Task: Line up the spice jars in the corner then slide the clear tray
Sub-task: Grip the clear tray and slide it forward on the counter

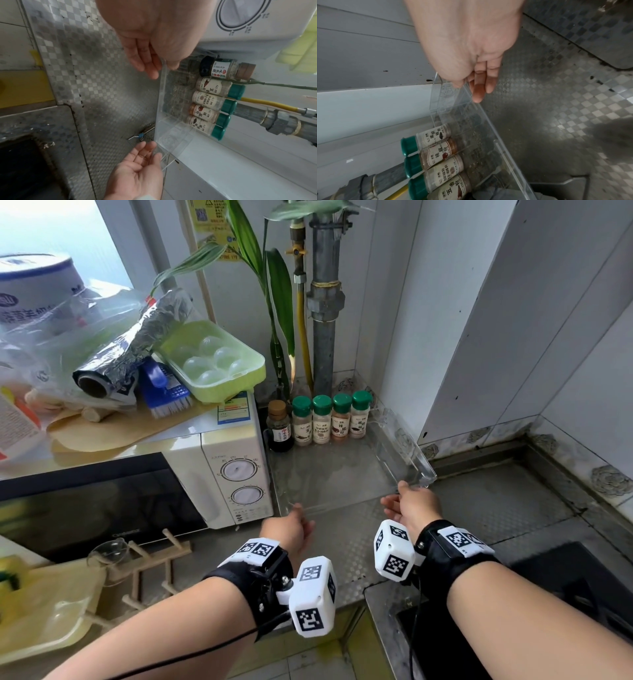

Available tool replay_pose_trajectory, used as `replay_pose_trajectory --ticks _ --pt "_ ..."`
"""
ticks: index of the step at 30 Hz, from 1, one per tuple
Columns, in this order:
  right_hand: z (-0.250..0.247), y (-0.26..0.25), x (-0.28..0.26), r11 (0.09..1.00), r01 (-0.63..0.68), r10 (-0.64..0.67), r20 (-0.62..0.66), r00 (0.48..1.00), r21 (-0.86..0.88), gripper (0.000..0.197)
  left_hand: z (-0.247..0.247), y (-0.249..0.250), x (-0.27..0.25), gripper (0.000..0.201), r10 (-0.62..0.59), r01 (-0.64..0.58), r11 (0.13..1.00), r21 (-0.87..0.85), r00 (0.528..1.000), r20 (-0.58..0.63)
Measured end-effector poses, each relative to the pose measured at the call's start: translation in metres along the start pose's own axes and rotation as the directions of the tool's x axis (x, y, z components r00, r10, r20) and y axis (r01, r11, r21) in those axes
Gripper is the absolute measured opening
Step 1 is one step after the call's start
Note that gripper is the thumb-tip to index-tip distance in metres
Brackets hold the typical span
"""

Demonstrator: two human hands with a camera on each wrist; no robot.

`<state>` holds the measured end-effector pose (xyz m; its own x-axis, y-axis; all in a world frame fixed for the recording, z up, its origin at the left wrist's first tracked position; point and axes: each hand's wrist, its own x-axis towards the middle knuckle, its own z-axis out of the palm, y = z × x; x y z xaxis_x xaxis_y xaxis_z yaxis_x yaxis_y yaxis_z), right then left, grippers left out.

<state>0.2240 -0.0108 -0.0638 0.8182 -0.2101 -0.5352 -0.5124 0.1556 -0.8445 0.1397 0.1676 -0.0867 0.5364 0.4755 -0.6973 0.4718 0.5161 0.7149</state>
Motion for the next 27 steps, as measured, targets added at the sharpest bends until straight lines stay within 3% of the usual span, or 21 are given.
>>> replay_pose_trajectory --ticks 2,5,11,19,23,27 --pt "0.002 -0.001 0.003 1.000 -0.005 0.004 0.012 1.000 0.007 0.016 0.002 0.000 0.007 0.028 0.023 -0.024 0.998 -0.053 1.000 -0.011" --pt "0.007 -0.003 0.006 1.000 -0.011 0.011 0.025 1.000 0.015 0.011 0.005 0.001 0.015 0.052 0.071 -0.074 0.994 -0.077 0.997 -0.034" --pt "0.023 -0.008 0.006 0.999 0.008 -0.009 0.017 1.000 0.042 0.017 0.008 0.008 0.037 0.060 0.094 -0.099 0.994 -0.038 0.987 -0.128" --pt "0.030 -0.001 0.014 0.998 0.038 -0.038 -0.004 0.999 0.045 0.015 0.006 0.011 0.050 0.040 0.103 -0.109 0.993 -0.034 0.985 -0.135" --pt "0.030 0.006 0.014 0.997 0.064 -0.063 -0.038 0.997 0.042 0.016 0.005 0.011 0.056 0.007 0.091 -0.094 0.995 -0.036 0.992 -0.085" --pt "0.030 0.007 0.013 0.996 0.083 -0.080 -0.061 0.995 0.034 0.016 0.004 0.006 0.065 0.022 0.123 -0.123 0.992 0.000 0.991 -0.045"
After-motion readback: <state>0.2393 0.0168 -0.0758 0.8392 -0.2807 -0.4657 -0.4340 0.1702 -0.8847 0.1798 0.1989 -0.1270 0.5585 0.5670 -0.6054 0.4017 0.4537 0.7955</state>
